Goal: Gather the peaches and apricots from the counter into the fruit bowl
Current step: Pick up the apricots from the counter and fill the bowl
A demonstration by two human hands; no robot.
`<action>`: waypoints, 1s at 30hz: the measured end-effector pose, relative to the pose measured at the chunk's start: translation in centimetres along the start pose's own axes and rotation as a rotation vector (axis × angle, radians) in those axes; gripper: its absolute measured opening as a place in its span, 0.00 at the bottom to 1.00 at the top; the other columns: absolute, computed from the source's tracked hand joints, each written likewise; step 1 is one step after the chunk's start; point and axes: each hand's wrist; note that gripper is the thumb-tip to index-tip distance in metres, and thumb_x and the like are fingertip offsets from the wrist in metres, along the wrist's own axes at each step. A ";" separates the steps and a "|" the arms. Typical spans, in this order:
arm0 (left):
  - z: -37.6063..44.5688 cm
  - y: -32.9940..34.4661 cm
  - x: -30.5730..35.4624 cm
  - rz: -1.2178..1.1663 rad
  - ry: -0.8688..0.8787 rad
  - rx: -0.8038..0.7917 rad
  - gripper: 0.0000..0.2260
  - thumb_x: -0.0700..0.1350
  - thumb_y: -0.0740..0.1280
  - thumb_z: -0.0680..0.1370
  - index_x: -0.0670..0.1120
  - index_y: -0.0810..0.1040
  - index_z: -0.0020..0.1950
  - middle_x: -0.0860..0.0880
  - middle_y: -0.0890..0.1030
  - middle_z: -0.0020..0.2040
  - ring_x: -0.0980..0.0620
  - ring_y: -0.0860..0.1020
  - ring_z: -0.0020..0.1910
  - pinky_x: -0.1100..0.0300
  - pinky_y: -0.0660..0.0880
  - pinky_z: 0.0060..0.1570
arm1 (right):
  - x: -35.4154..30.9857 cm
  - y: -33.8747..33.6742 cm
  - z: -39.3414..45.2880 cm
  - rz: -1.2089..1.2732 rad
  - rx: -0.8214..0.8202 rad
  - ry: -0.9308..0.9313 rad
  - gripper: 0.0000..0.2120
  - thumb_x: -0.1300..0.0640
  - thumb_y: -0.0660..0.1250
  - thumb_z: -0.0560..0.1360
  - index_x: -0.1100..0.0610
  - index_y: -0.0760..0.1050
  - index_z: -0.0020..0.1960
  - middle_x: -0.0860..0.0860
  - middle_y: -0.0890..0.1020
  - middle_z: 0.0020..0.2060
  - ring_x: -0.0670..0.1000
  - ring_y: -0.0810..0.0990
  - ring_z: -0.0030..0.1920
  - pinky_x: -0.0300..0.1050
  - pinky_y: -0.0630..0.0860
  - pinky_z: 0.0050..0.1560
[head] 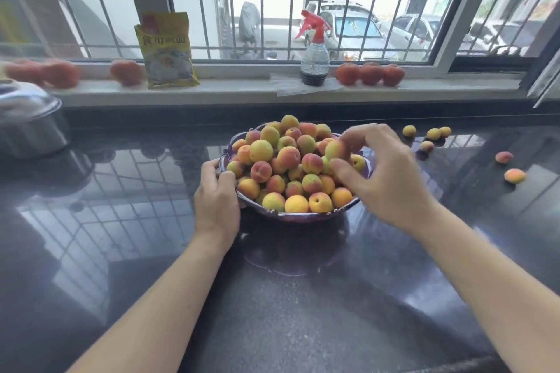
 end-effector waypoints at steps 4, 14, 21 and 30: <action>0.0 -0.1 0.1 0.029 -0.011 -0.011 0.10 0.45 0.58 0.87 0.49 0.76 0.64 0.50 0.82 0.53 0.55 0.78 0.49 0.60 0.70 0.41 | -3.9 3.3 -0.5 -0.255 -0.132 -0.261 0.13 0.48 0.76 0.73 0.51 0.80 0.53 0.42 0.82 0.48 0.49 0.74 0.54 0.49 0.70 0.61; -0.4 -0.2 0.6 0.007 0.000 -0.035 0.19 0.55 0.56 0.77 0.50 0.76 0.63 0.49 0.82 0.51 0.52 0.79 0.50 0.59 0.72 0.41 | -3.2 4.8 -0.9 -0.342 -0.132 -0.212 0.10 0.43 0.71 0.75 0.50 0.80 0.48 0.45 0.82 0.47 0.51 0.73 0.54 0.51 0.67 0.64; 0.0 -0.2 0.0 0.019 -0.026 -0.036 0.11 0.44 0.58 0.87 0.49 0.76 0.66 0.51 0.81 0.52 0.57 0.77 0.47 0.71 0.69 0.36 | -0.3 3.1 -0.3 -0.111 0.150 -0.134 0.06 0.54 0.68 0.77 0.56 0.80 0.47 0.47 0.81 0.46 0.50 0.74 0.52 0.42 0.68 0.58; 0.3 0.5 -0.1 -0.093 -0.023 -0.021 0.16 0.52 0.57 0.75 0.51 0.76 0.59 0.49 0.81 0.49 0.50 0.78 0.46 0.55 0.73 0.42 | 23.2 -0.2 2.4 -0.605 -0.182 0.679 0.23 0.59 0.58 0.78 0.52 0.66 0.73 0.54 0.49 0.80 0.60 0.46 0.78 0.63 0.56 0.76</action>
Point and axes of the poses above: each hand's wrist, its own z-axis towards the middle knuckle, its own y-axis out of the palm, x = y × z
